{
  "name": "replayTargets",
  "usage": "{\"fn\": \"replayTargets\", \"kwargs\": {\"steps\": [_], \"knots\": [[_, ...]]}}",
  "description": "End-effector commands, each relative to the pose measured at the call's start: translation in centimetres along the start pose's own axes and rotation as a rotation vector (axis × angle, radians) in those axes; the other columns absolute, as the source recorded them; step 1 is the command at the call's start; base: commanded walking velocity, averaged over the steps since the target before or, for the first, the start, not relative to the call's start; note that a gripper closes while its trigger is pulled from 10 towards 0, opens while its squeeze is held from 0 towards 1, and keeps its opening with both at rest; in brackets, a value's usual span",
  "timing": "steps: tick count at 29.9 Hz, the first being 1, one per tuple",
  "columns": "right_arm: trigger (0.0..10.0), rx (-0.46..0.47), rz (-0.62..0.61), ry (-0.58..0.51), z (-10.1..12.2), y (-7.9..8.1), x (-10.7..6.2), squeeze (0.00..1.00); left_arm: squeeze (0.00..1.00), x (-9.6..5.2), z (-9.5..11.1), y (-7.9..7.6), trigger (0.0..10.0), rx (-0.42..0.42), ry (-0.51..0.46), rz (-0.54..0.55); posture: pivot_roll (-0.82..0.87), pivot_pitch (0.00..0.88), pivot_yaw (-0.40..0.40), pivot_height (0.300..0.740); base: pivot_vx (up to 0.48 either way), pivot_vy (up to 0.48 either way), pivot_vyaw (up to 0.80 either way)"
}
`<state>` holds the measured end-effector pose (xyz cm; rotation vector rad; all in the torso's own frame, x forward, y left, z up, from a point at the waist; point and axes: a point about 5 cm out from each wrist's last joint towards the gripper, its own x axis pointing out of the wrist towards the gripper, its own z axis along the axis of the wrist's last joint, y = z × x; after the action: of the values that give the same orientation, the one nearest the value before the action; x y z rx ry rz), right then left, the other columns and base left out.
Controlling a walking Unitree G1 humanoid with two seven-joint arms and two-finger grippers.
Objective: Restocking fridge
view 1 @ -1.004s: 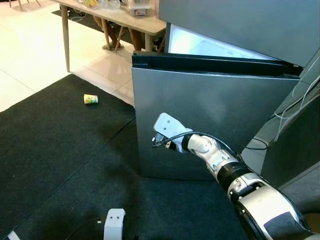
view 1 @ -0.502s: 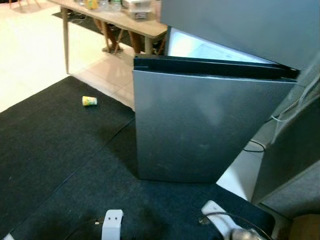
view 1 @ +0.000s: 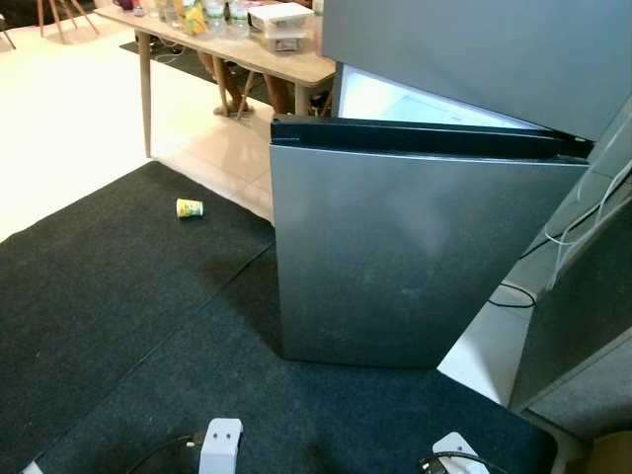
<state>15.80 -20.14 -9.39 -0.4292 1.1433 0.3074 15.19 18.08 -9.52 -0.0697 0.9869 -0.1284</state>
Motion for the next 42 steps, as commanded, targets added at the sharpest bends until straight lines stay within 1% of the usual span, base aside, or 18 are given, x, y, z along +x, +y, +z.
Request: {"fn": "replayTargets", "kwargs": {"steps": [1,6,12,17,25,33,42], "knots": [[10.0,0.019,-0.012,0.013,-0.4,-0.1,-0.1,0.00,0.00,-0.3,-1.6,0.0,10.0,0.008,0.068,-0.005,0.03,0.076,-0.059,0.740,0.000,0.000,0.00],[10.0,0.021,-0.022,0.009,-0.4,0.0,0.0,0.00,0.00,-0.2,-1.3,-0.3,10.0,0.019,0.068,-0.018,0.01,0.068,-0.049,0.740,0.000,0.000,0.00],[10.0,0.031,-0.029,0.002,-0.3,0.2,0.0,0.00,0.00,0.1,-0.3,-0.4,10.0,0.038,0.053,-0.030,0.00,0.056,-0.041,0.740,0.328,0.000,0.00],[10.0,0.047,-0.031,0.004,-0.5,0.2,0.0,0.00,0.00,0.2,0.0,-0.4,10.0,0.045,0.048,-0.033,-0.01,0.052,-0.036,0.740,0.354,0.000,0.00],[10.0,0.073,-0.034,0.014,-0.7,0.1,0.0,0.00,0.00,0.1,-0.2,-0.4,10.0,0.050,0.054,-0.038,-0.01,0.056,-0.036,0.740,0.381,0.000,0.00],[10.0,0.060,-0.024,0.015,-0.7,0.3,0.0,0.00,0.00,0.1,-0.6,-0.5,10.0,0.042,0.061,-0.039,0.00,0.062,-0.042,0.740,0.383,0.000,-0.76],[10.0,0.069,-0.018,-0.011,-0.5,0.3,0.0,0.00,0.00,0.0,-1.0,-0.7,10.0,0.042,0.070,-0.044,-0.01,0.071,-0.042,0.740,0.385,0.000,0.00]]}}
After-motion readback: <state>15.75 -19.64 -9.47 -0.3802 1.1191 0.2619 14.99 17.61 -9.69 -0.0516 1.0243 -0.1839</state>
